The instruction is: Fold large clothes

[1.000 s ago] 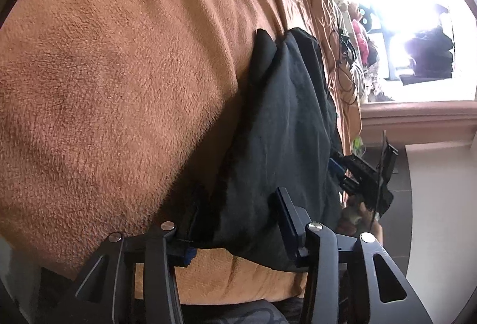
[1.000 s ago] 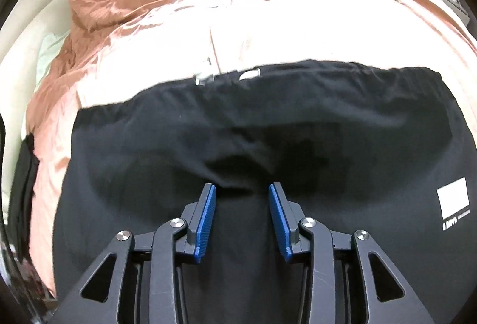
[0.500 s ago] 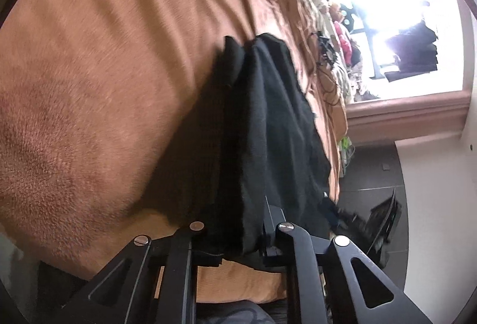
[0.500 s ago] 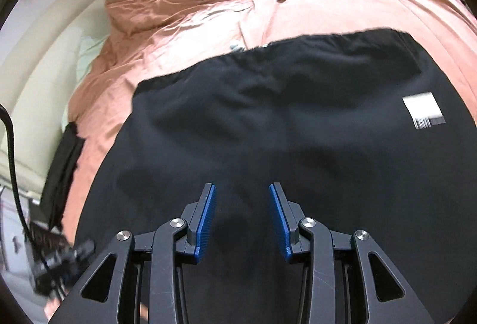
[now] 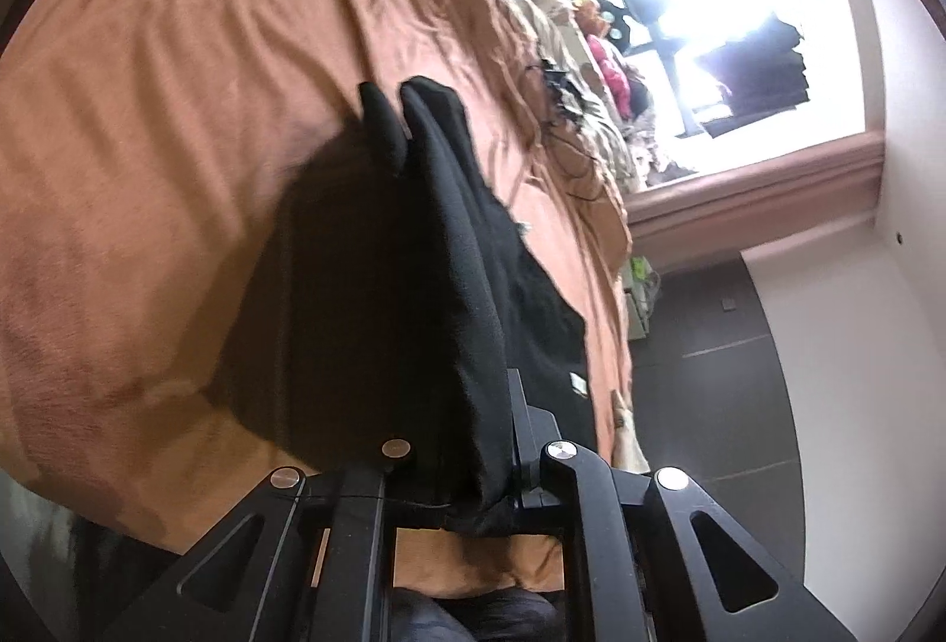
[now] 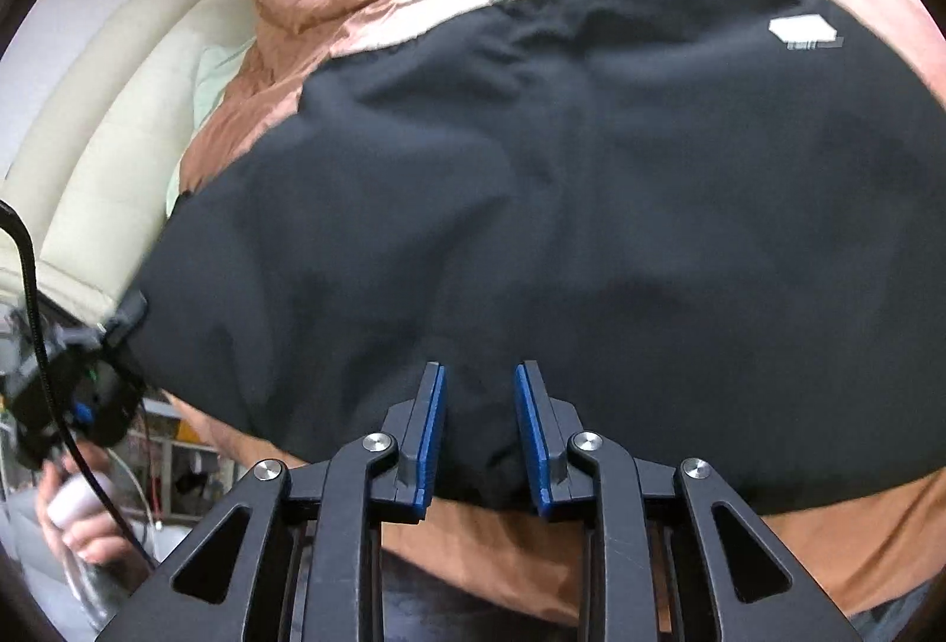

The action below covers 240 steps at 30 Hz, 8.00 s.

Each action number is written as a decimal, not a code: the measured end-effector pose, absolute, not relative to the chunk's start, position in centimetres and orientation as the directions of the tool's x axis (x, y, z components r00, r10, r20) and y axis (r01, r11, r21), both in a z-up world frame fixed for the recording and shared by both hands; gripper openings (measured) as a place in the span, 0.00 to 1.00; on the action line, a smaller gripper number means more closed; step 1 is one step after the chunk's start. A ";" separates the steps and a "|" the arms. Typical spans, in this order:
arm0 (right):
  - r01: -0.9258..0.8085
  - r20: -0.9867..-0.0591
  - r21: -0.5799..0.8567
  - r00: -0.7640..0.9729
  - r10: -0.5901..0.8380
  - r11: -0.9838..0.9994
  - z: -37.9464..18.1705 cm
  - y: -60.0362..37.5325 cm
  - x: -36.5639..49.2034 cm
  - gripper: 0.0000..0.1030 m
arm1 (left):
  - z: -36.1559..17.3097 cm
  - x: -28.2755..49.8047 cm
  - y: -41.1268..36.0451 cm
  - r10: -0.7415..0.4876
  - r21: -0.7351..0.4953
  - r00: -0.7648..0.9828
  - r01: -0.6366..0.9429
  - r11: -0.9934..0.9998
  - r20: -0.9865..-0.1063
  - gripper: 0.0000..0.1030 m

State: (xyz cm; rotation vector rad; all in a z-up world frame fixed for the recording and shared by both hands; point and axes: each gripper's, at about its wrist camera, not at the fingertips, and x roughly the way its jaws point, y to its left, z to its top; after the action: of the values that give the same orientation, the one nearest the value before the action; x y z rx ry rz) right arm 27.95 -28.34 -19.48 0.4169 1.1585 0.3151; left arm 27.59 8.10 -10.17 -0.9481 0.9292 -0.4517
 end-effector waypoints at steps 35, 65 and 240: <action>0.158 -0.665 0.643 0.601 0.444 0.749 -16.0 -45.9 20.7 0.15 | -0.8 31.3 -15.8 -0.746 -0.670 0.352 0.332 0.664 -0.565 0.12; 0.196 -0.572 0.719 0.712 0.408 0.666 -15.9 -51.5 18.8 0.78 | -7.4 36.6 -14.7 -0.642 -0.579 0.302 0.277 0.767 -0.705 0.80; -0.460 -0.230 0.671 0.616 0.754 0.581 4.6 -39.6 18.2 0.18 | 10.9 26.0 0.6 -0.699 -0.707 0.629 0.317 0.631 -0.342 0.41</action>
State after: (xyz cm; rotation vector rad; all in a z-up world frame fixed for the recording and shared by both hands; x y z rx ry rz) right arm 18.23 -39.64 4.61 0.6045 0.5377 0.7500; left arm 25.98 0.58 10.93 -0.6482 0.6533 -0.6312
